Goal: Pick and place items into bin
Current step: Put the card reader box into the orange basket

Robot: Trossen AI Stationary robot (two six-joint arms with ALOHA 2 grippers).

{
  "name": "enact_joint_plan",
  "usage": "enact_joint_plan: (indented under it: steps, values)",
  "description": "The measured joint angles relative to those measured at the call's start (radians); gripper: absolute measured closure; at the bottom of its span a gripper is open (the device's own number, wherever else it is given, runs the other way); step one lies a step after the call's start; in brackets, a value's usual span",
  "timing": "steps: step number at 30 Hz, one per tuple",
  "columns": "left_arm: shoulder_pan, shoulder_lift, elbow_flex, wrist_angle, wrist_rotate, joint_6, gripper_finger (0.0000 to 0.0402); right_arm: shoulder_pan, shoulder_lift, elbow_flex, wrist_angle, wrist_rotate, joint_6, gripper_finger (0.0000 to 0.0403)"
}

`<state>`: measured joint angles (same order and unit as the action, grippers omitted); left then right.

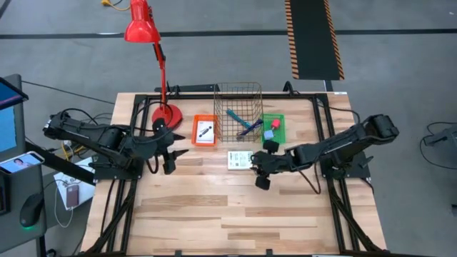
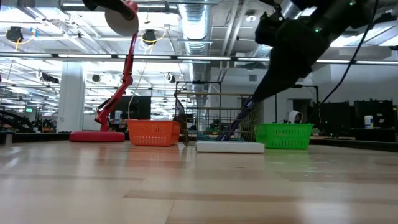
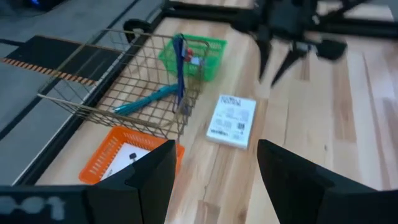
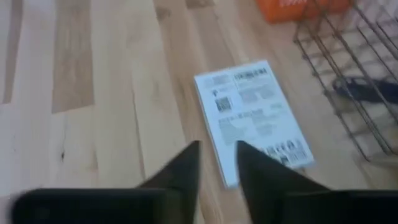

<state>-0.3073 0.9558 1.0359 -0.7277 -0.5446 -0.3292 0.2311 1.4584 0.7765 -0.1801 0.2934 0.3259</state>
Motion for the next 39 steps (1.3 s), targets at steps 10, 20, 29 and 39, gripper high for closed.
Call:
enact_joint_plan:
  steps: [10,20,29,39]
  values:
    - [0.0,0.0,0.0,0.04,-0.063,-0.077,0.0187,-0.106,0.021,0.0,0.054,-0.029,-0.103,0.0392]
    - [0.0,0.0,0.0,0.036,-0.039,-0.074,0.0187,-0.21,0.151,0.002,0.059,-0.137,-0.154,0.0401]
    - [0.0,0.0,0.0,0.035,-0.038,-0.074,0.0187,-0.206,0.257,0.007,0.081,-0.199,-0.136,0.0402]
    - [0.0,0.0,0.0,0.037,-0.035,-0.075,0.0187,-0.133,0.21,0.001,0.029,-0.232,-0.081,0.0402]
